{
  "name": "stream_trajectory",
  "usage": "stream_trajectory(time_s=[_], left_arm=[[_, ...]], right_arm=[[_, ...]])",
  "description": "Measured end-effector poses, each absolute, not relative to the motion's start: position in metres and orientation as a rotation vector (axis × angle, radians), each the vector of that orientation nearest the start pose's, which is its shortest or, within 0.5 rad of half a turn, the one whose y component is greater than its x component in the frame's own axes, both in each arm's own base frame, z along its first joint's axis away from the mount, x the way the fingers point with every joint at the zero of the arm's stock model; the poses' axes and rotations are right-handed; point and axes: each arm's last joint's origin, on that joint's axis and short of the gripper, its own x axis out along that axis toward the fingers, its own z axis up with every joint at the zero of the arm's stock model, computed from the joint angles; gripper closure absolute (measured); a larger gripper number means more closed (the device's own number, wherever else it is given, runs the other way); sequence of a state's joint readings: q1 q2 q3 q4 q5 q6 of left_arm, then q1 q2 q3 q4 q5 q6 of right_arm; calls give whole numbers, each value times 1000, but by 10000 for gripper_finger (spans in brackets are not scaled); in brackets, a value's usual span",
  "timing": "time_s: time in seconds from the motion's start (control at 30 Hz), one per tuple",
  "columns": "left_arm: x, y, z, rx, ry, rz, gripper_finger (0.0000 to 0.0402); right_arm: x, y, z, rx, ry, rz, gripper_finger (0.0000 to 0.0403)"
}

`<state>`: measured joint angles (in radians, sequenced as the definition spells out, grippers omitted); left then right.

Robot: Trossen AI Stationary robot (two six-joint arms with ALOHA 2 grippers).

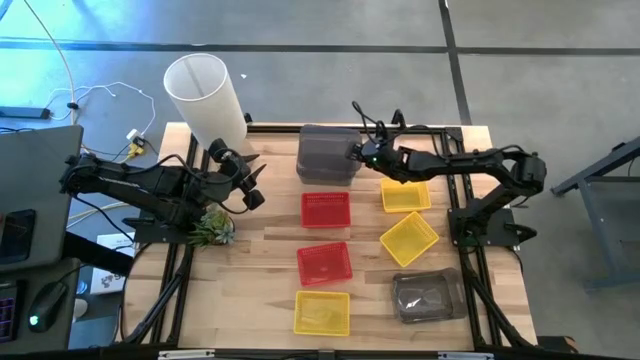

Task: Stack baskets by color
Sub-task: Stack the bottom left black basket on the top black basket

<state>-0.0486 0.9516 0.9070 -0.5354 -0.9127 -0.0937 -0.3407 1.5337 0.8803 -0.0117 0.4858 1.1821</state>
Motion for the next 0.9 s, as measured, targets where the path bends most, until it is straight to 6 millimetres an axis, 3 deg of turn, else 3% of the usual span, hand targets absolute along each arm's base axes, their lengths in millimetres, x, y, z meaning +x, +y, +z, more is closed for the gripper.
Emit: stream_trajectory(time_s=[0.9], left_arm=[[184, 15, 319, 218, 510, 900, 277]], right_arm=[[284, -137, 208, 1011, 172, -1089, 402]])
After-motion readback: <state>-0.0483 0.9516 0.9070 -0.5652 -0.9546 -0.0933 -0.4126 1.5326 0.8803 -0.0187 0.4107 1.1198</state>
